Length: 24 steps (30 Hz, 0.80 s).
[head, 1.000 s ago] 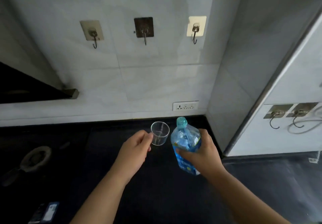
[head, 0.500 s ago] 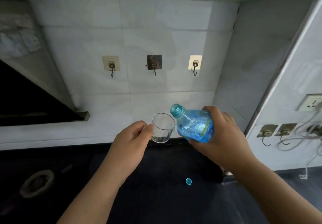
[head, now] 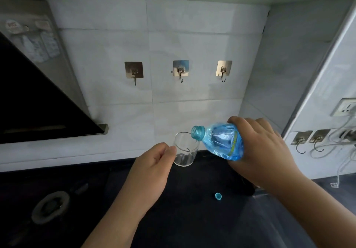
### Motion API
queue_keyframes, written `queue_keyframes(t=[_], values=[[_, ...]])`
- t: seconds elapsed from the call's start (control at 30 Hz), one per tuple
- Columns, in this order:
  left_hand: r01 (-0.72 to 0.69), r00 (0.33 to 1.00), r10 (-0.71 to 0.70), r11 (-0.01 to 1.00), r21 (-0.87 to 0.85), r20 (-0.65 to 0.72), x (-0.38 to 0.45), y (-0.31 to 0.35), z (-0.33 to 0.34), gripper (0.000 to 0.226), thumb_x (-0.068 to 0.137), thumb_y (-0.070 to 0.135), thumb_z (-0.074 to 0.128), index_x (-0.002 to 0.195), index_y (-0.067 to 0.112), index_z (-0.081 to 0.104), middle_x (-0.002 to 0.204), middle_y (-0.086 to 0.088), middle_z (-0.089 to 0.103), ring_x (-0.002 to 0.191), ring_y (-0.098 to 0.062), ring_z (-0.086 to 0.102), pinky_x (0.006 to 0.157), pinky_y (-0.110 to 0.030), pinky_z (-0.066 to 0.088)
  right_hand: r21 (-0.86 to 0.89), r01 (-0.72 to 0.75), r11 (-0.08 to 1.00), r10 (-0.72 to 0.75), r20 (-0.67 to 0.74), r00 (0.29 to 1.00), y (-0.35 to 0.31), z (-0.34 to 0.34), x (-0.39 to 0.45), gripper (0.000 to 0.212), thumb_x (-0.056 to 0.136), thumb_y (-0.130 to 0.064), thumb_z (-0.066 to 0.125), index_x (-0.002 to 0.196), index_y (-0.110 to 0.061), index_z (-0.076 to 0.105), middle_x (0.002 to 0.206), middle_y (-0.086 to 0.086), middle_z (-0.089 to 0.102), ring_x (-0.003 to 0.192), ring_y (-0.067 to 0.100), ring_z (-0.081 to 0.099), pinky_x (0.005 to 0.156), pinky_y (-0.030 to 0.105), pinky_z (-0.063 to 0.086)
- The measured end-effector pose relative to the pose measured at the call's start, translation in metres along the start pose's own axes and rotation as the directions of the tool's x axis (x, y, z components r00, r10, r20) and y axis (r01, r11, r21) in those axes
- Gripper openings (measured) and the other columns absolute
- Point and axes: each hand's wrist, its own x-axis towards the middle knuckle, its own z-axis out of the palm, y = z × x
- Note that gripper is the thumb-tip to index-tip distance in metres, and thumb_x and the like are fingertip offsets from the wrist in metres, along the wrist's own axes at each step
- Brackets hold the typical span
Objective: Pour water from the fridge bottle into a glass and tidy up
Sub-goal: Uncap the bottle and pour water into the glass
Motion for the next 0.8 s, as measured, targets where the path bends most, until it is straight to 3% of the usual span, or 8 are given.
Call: queue_keyframes(t=[0.2,0.8], values=[[-0.033,0.999,0.033,0.999,0.002,0.024,-0.004,-0.004,-0.007,0.049,0.098,0.053,0.047,0.075,0.010,0.042,0.062,0.004,0.037,0.058,-0.012,0.034,0.061,-0.035,0.034,-0.071,0.033,0.997,-0.037,-0.067,0.997,-0.006,-0.003,0.004,0.081,0.059,-0.039,0.088,0.132,-0.027,0.053,0.112,-0.004,0.066,0.104,0.030,0.058,0.086,0.045,0.051],[-0.034,0.999,0.033,0.999,-0.033,-0.019,-0.011,-0.013,-0.026,0.050,0.096,0.052,0.047,0.076,0.006,0.039,0.063,0.002,0.035,0.058,-0.013,0.032,0.060,-0.037,0.031,-0.128,0.122,0.984,-0.134,-0.090,0.987,-0.023,-0.008,0.005,0.085,0.057,-0.035,0.089,0.133,-0.026,0.054,0.116,-0.004,0.067,0.104,0.028,0.055,0.085,0.046,0.051]])
